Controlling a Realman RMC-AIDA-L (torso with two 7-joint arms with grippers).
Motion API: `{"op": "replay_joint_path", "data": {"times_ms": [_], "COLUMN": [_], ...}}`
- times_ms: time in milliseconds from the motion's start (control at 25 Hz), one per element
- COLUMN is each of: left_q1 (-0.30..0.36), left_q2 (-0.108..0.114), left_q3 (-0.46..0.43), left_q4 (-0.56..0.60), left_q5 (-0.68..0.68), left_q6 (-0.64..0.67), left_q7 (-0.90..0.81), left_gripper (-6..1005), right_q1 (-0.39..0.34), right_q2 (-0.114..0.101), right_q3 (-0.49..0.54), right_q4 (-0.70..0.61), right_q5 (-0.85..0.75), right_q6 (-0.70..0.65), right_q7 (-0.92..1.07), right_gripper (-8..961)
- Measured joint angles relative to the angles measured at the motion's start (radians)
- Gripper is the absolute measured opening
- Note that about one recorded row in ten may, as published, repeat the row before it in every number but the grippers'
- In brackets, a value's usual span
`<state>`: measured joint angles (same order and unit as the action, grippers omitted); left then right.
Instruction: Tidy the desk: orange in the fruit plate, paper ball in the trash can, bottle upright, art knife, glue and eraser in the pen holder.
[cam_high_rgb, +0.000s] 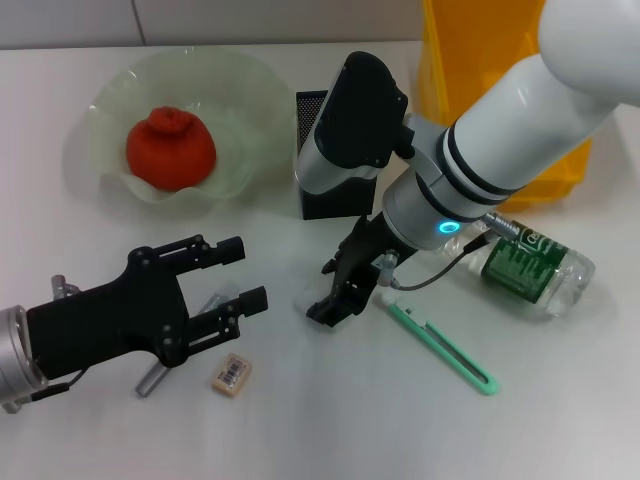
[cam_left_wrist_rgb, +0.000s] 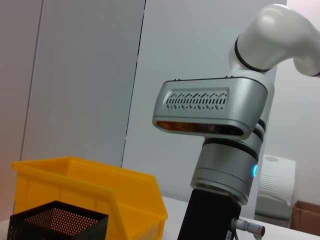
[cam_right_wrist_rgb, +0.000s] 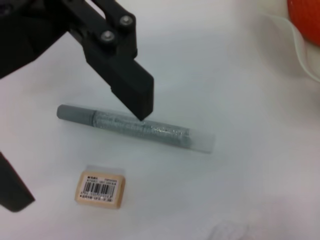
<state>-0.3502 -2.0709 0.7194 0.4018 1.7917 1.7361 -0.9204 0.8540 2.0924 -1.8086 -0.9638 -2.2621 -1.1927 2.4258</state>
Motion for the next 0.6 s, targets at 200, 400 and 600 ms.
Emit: {"op": "replay_joint_path", "data": {"times_ms": [200,400,600], "left_q1": [-0.001,0.0,0.0], "left_q2": [0.0,0.0,0.0], "left_q3": [0.0,0.0,0.0], "left_q4": [0.0,0.0,0.0], "left_q5": [0.0,0.0,-0.001], "left_q6": [0.0,-0.001,-0.007], "left_q7": [0.0,0.0,0.0], "left_gripper": [600,600,600], "right_q1": [-0.011,-0.095,-0.201], "right_q2": [0.0,-0.001,0.0], "right_q3": [0.003,0.017,0.079], "right_q4": [-0.022,-0.146,-0.229], "right_q5": [0.0,0.0,0.078], "right_q6": [-0.001,0.002,0.024], "right_q7": [-0.001,-0.005,-0.088], "right_gripper": [572,537,536]}}
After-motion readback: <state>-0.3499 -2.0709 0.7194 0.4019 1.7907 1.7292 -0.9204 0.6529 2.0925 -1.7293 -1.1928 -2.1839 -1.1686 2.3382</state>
